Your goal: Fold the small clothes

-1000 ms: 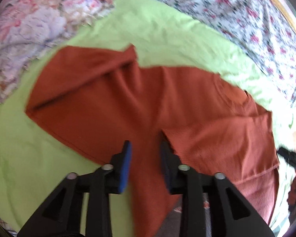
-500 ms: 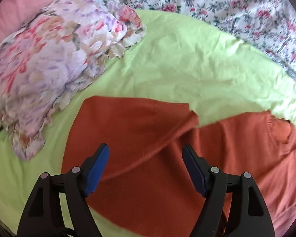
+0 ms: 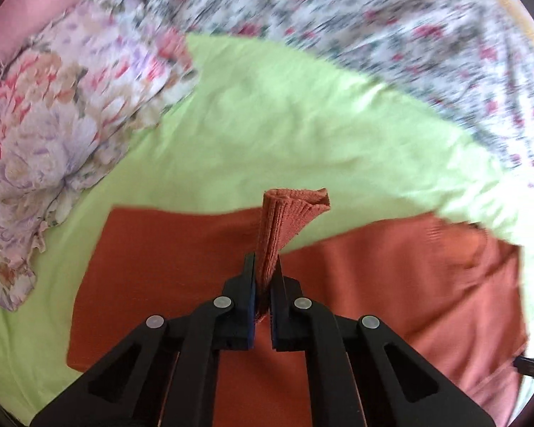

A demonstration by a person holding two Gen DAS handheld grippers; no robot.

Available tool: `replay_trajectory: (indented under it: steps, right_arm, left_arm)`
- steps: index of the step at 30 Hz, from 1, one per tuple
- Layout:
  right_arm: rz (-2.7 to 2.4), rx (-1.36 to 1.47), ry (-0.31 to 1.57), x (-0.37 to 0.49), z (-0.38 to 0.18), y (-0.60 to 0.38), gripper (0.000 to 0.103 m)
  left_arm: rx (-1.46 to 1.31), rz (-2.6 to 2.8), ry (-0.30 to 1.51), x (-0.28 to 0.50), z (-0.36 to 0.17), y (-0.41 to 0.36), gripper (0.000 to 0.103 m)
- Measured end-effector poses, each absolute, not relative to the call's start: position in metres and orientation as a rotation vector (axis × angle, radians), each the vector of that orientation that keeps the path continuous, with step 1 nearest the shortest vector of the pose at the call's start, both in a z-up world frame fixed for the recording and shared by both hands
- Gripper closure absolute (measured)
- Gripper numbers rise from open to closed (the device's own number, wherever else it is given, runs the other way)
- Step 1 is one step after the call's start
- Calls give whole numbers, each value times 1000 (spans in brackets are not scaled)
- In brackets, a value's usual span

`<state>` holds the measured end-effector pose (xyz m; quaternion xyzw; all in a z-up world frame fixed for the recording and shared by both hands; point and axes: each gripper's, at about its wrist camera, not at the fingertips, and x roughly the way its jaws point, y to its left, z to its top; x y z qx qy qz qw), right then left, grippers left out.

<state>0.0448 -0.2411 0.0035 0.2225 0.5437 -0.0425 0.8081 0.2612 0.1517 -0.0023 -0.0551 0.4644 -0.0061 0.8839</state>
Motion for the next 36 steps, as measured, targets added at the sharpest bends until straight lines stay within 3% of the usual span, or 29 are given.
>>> replay_trajectory:
  steps: [5, 12, 19, 26, 30, 31, 32, 33, 35, 36]
  right_arm:
    - [-115, 506, 1121, 39, 10, -253, 67]
    - [-176, 551, 1057, 16, 24, -284, 67]
    - [-271, 616, 969, -22, 35, -323, 67]
    - [-307, 653, 936, -39, 36, -345, 67]
    - [-282, 654, 938, -31, 35, -340, 67]
    - [-274, 654, 945, -27, 33, -338, 67]
    - [-266, 653, 951, -23, 31, -336, 64]
    - [-258, 653, 959, -17, 29, -334, 52]
    - [-252, 656, 968, -8, 25, -329, 41]
    - [-244, 656, 965, -3, 23, -326, 41]
  left_arm:
    - [-143, -162, 895, 230, 35, 84, 100]
    - [-182, -411, 893, 192, 48, -47, 100]
    - [-120, -555, 966, 178, 4, -164, 100]
    - [-63, -578, 1089, 180, -49, -201, 98]
    - [-74, -591, 1111, 170, -53, -188, 85]
    - [-80, -594, 1117, 167, -53, -183, 74]
    - [-79, -588, 1121, 164, -51, -177, 62]
    - [-73, -573, 1118, 159, -49, -168, 58]
    - [-62, -553, 1108, 149, -43, -152, 57]
    - [-61, -531, 1108, 143, -41, -141, 57]
